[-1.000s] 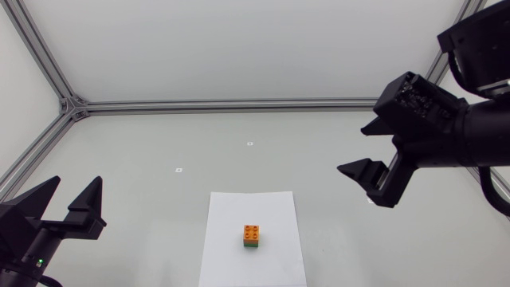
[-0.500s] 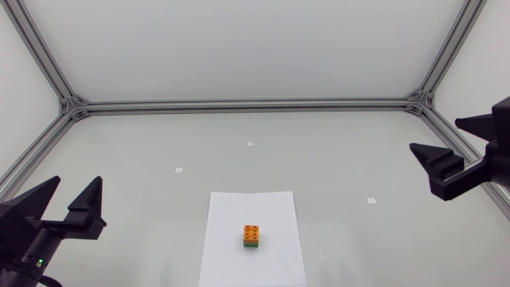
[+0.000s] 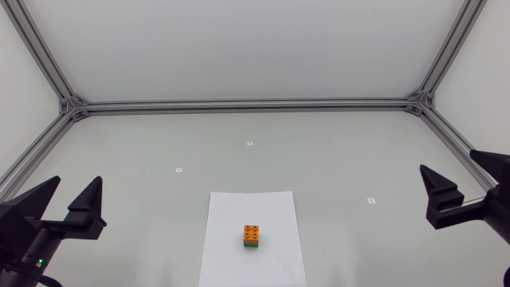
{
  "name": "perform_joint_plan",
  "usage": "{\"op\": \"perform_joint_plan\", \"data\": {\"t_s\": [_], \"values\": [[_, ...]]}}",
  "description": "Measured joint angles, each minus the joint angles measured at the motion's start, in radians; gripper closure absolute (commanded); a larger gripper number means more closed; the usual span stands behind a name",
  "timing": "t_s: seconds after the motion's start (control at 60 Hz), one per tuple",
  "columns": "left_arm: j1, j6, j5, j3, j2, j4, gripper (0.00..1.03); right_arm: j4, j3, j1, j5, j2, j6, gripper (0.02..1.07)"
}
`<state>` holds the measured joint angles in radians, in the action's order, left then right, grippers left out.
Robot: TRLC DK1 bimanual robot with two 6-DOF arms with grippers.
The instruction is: Pick up the orange 2x2 brick with the right arm and stack it on top of the green 2x2 brick in the center
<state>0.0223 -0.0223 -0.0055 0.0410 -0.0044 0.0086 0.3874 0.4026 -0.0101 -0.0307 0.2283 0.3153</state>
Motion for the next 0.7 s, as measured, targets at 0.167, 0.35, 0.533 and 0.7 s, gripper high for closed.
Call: {"op": "perform_joint_plan", "data": {"t_s": [0.167, 0.35, 0.533, 0.7], "values": [[0.000, 0.000, 0.000, 0.000, 0.000, 0.000, 0.04, -0.085, -0.084, 0.000, 0.003, -0.050, -0.062, 0.06], [0.000, 0.000, 0.000, 0.000, 0.000, 0.000, 0.04, -0.177, -0.179, 0.000, 0.008, -0.104, -0.132, 0.06], [0.000, 0.000, 0.000, 0.000, 0.000, 0.000, 0.04, -0.272, -0.275, 0.000, 0.016, -0.159, -0.203, 0.06], [0.000, 0.000, 0.000, 0.000, 0.000, 0.000, 0.04, -0.359, -0.362, 0.001, 0.027, -0.210, -0.266, 0.06]]}}
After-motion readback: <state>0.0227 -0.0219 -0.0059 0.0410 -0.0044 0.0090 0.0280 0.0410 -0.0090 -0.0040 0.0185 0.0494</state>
